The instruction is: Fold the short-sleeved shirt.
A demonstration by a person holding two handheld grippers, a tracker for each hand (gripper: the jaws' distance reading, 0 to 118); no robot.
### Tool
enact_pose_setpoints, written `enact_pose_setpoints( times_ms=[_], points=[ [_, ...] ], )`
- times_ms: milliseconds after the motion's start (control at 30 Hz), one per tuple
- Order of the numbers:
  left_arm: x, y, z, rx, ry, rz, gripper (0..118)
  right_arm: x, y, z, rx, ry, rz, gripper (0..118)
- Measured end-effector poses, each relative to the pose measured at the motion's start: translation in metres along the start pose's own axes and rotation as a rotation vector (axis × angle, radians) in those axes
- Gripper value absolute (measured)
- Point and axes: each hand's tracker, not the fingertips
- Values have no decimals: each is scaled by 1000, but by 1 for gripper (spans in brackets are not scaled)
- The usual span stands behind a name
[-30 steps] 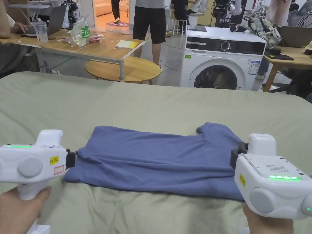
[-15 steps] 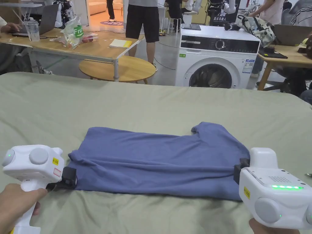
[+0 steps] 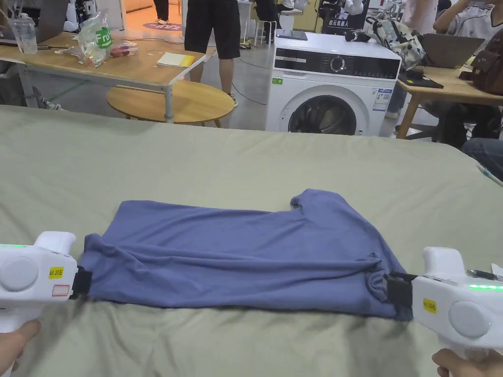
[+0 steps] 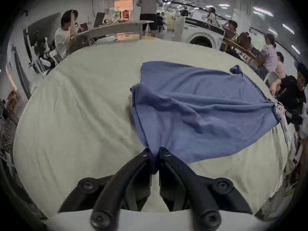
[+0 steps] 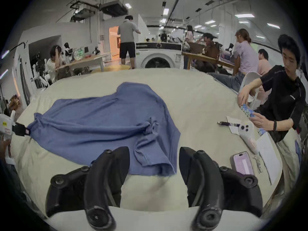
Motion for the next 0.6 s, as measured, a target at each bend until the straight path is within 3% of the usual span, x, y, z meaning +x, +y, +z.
enact_pose_setpoints(
  times_ms=[200, 300, 333, 400, 433, 500, 600],
  points=[
    [-5, -2, -7, -10, -6, 10, 2, -1, -16, -50, -180, -8, 28, 62],
    [-10, -4, -9, -14, -15, 29, 2, 7, -30, -63, -218, 19, -43, 49],
    [-9, -6, -9, -15, -19, 34, 2, 11, -33, -61, -182, 60, -94, 39],
    [-9, -7, -10, -16, -22, 34, 2, 10, -32, -58, -165, 64, -90, 10],
    [-9, -7, -10, -17, -20, 32, 2, 7, -32, -57, -150, 111, -78, 9],
    [-6, -9, -11, -18, -18, 31, 2, -2, -33, -56, -147, 50, -32, 7],
    [-4, -10, -8, -9, -18, 30, 2, -8, -30, -48, -119, 46, 4, 5]
  ],
)
